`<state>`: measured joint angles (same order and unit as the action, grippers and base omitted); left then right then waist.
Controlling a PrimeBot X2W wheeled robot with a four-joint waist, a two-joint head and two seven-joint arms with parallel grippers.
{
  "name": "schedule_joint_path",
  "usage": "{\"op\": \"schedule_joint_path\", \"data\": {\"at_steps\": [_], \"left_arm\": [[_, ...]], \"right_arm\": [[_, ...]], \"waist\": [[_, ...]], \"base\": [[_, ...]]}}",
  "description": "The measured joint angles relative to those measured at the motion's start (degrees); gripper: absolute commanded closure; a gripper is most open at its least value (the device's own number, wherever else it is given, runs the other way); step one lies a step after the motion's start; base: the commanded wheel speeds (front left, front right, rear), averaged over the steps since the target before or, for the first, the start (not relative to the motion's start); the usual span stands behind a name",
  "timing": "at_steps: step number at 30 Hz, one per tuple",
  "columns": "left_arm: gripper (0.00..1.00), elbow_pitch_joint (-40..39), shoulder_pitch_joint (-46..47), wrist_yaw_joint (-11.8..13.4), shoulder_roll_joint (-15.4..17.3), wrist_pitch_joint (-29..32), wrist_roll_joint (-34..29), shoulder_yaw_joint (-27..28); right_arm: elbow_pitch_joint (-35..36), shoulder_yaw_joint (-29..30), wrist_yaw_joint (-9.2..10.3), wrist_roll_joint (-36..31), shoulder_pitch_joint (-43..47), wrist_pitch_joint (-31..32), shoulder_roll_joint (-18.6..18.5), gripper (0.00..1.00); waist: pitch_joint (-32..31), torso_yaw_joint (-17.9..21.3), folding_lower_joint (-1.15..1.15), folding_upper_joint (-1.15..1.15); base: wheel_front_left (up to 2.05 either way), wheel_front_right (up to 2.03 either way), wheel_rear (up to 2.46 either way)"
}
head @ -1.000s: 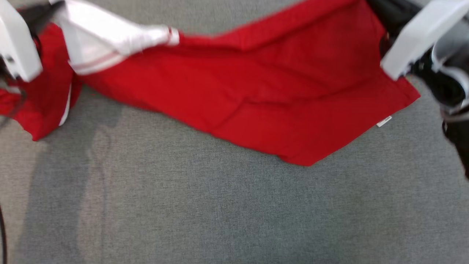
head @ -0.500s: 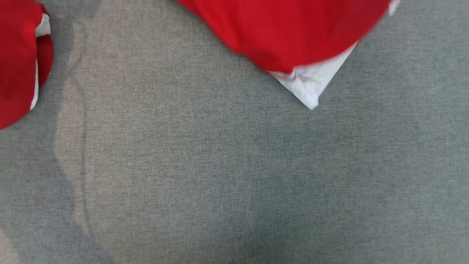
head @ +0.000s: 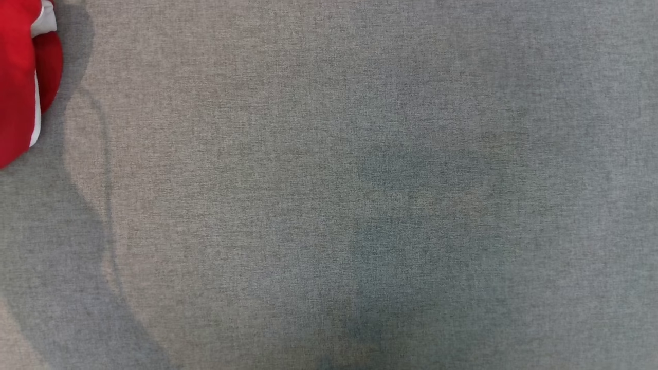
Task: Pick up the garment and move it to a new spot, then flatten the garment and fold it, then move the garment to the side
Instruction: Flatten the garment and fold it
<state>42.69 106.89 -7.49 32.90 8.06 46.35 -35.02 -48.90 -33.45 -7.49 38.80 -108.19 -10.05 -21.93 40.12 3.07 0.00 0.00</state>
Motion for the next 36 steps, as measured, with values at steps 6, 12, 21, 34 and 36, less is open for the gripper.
{"op": "schedule_joint_path", "data": {"at_steps": [6, 12, 21, 34, 36], "left_arm": [[1.0, 4.4, 3.3, 0.0, 0.2, -6.5, 0.7, -1.7], [1.0, 7.5, 4.1, 0.0, -1.1, -5.2, 3.7, -5.2], [1.0, 7.5, 3.9, 0.0, -0.7, -1.0, 9.1, -10.9], [1.0, 3.3, -3.2, 0.0, 1.2, 7.2, 18.0, -18.4], [1.0, 2.0, -4.9, 0.0, 2.3, 8.8, 19.1, -20.0]], "right_arm": [[-6.1, -0.9, -0.02, -0.3, -0.3, -2.7, 0.4, 1.0], [-9.6, -2.0, -0.11, 0.5, -0.4, -3.7, 0.8, 1.0], [-10.2, -6.6, -0.08, 3.7, 0.3, -2.0, 1.6, 1.0], [-7.1, -15.5, -0.01, 10.8, 7.4, 7.4, 0.8, 1.0], [-5.8, -17.0, -0.01, 12.5, 9.4, 9.1, -0.1, 1.0]], "waist": [[-0.1, -0.9, 0.0, 0.0], [-0.4, -1.9, 0.0, 0.0], [-1.7, -2.1, 0.0, 0.0], [-5.2, -1.5, 0.0, 0.0], [-6.1, -1.5, 0.0, 0.0]], "base": [[0.0, 0.0, 0.0], [0.0, 0.0, 0.0], [0.0, 0.0, 0.0], [0.0, 0.0, 0.0], [0.0, 0.0, 0.0]]}}
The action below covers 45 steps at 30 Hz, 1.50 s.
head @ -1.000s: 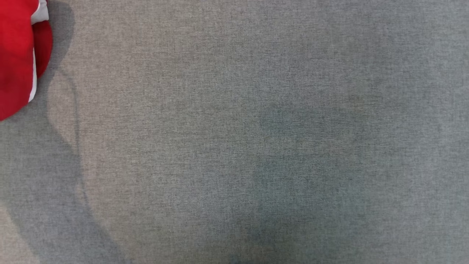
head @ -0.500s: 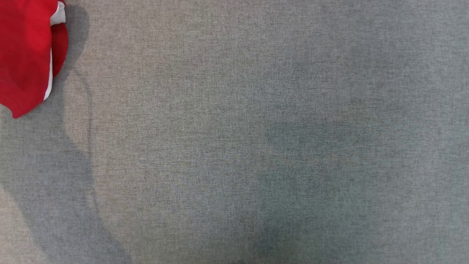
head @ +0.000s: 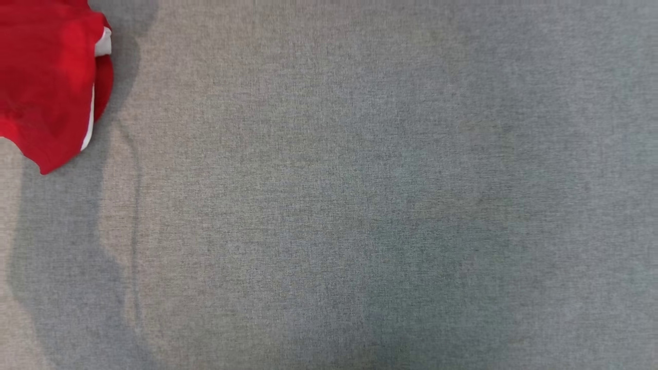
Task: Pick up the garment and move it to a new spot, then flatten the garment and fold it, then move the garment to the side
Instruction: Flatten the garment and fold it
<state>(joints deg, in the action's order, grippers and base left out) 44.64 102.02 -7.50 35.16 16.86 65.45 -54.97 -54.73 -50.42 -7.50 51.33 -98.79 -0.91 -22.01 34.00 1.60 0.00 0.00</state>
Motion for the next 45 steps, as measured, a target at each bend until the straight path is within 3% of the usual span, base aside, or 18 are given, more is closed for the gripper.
{"op": "schedule_joint_path", "data": {"at_steps": [6, 12, 18, 23, 29, 45], "left_arm": [[1.0, -4.0, -5.6, 0.0, 2.7, 4.8, 5.5, -3.0], [1.0, -10.6, -14.1, 0.0, 6.3, 14.8, 12.9, -6.9], [1.0, -18.7, -23.2, 0.0, 11.2, 18.5, 16.9, -10.1], [1.0, -25.9, -32.3, 0.2, 15.1, 19.3, 20.1, -12.8], [1.0, -34.6, -40.9, 2.1, 19.1, 18.6, 23.5, -14.6], [1.0, -52.7, -60.3, 6.9, 25.9, 14.3, 27.1, -17.6]], "right_arm": [[4.3, -4.1, 0.0, 6.1, 6.9, 5.1, -2.3, 1.0], [10.0, -8.6, 0.0, 12.1, 15.1, 8.7, -5.0, 1.0], [14.8, -13.0, 0.0, 17.3, 24.2, 12.1, -7.7, 1.0], [18.5, -16.8, 0.0, 21.2, 32.0, 15.6, -10.6, 1.0], [22.2, -18.7, 0.0, 24.1, 38.1, 16.4, -12.6, 1.0], [33.8, -20.7, 0.01, 28.4, 52.9, 19.1, -20.5, 1.0]], "waist": [[-3.8, 0.2, 0.0, 0.0], [-9.5, 0.6, 0.0, 0.0], [-16.1, 1.3, 0.0, 0.0], [-22.6, 2.1, 0.0, 0.0], [-27.2, 2.9, 0.0, 0.0], [-30.4, 2.5, 0.0, 0.0]], "base": [[0.0, 0.0, 0.0], [0.0, 0.0, 0.0], [0.0, 0.0, 0.0], [0.0, 0.0, 0.0], [0.0, 0.0, 0.0], [0.0, 0.0, 0.0]]}}
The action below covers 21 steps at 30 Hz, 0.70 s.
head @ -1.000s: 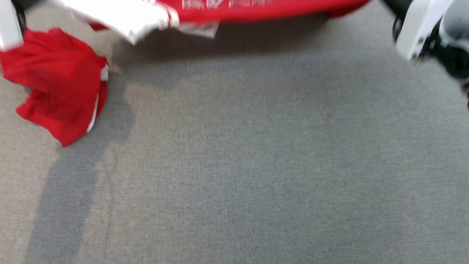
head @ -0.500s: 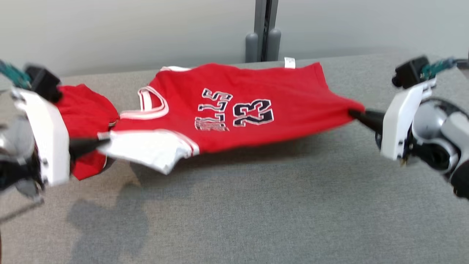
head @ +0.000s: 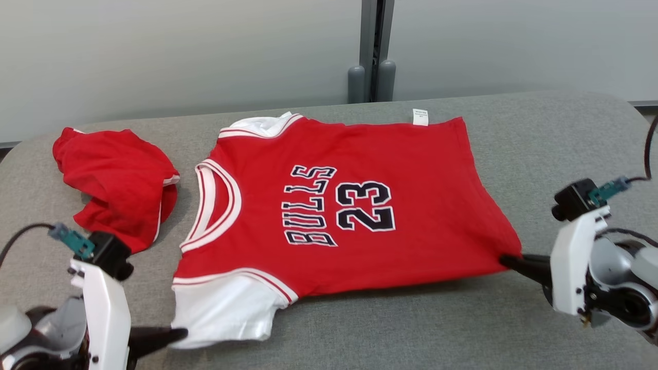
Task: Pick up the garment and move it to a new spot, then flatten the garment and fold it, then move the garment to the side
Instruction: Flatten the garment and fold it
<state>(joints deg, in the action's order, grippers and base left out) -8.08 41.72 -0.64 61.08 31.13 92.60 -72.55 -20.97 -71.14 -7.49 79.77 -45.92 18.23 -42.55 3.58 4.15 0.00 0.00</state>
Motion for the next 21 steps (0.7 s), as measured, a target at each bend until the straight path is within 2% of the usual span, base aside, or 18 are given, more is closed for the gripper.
{"op": "schedule_joint_path", "data": {"at_steps": [7, 11, 21], "left_arm": [[1.0, -6.7, -3.9, 0.7, 2.6, -0.5, 1.8, -0.2], [1.0, -9.4, -5.2, 1.3, 3.5, 0.4, 2.2, -0.5], [1.0, -12.9, -7.2, 2.7, 5.5, 0.9, 2.8, -0.5]], "right_arm": [[3.7, 1.5, 0.0, 2.1, 5.9, 0.0, -5.1, 1.0], [5.4, 1.7, 0.0, 3.6, 9.6, 2.2, -7.8, 1.0], [11.7, 3.6, 0.0, 3.0, 13.7, 5.4, -12.7, 1.0]], "waist": [[0.1, -1.2, 0.0, 0.0], [0.0, -1.6, 0.0, 0.0], [0.7, -1.0, 0.0, 0.0]], "base": [[0.0, 0.0, 0.0], [0.0, 0.0, 0.0], [0.0, 0.0, 0.0]]}}
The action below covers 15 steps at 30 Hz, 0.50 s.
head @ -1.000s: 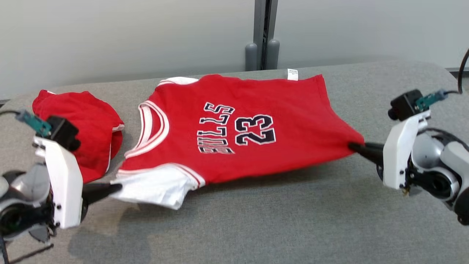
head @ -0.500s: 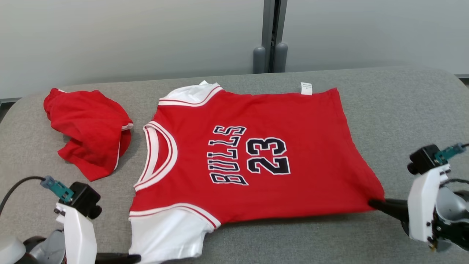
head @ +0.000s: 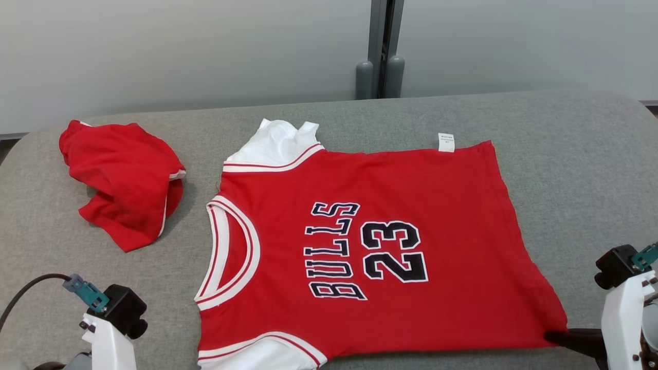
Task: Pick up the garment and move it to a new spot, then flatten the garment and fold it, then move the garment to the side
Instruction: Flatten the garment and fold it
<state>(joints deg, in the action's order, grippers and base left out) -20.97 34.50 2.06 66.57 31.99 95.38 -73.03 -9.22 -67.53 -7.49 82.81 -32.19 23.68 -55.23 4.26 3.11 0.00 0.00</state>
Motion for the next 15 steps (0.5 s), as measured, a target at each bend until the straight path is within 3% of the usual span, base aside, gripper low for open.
{"op": "schedule_joint_path", "data": {"at_steps": [7, 15], "left_arm": [[1.0, -0.1, 0.7, 0.0, 0.8, -0.1, 0.3, 1.2], [1.0, 3.4, 4.7, -0.4, -0.1, 2.0, 3.5, 4.3]], "right_arm": [[1.4, 3.8, 0.0, -1.2, 0.9, 0.8, -0.3, 1.0], [-0.4, 8.2, 0.0, -2.1, -0.5, 3.5, 3.4, 1.0]], "waist": [[1.4, 0.4, 0.0, 0.0], [3.2, 0.9, 0.0, 0.0]], "base": [[0.0, 0.0, 0.0], [0.0, 0.0, 0.0]]}}
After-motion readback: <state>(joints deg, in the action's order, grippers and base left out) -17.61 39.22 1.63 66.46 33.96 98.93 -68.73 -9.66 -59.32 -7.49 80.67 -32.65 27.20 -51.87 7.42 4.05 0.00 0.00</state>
